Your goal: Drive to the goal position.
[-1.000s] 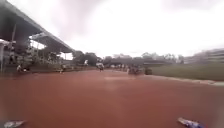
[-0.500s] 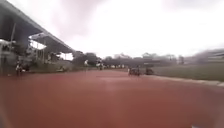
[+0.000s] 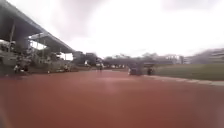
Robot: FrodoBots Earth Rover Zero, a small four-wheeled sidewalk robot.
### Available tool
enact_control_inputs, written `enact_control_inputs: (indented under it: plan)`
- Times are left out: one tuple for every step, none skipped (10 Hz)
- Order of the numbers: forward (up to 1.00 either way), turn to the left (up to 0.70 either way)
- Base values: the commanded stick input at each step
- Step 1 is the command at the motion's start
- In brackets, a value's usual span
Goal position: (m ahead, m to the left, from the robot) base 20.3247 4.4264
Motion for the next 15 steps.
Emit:
enact_control_inputs:
  plan:
    - [0.5,0.02]
    - [0.5,0.02]
    - [0.5,0.02]
    - [0.5,0.02]
    - [0.5,0.02]
    - [0.5,0.02]
    - [0.5,0.02]
    - [0.5,0.02]
    - [0.5,0.02]
    - [0.5,0.02]
    - [0.5,0.02]
    - [0.5,0.02]
    - [0.5,0.02]
    - [0.5,0.02]
    - [0.5,0.02]
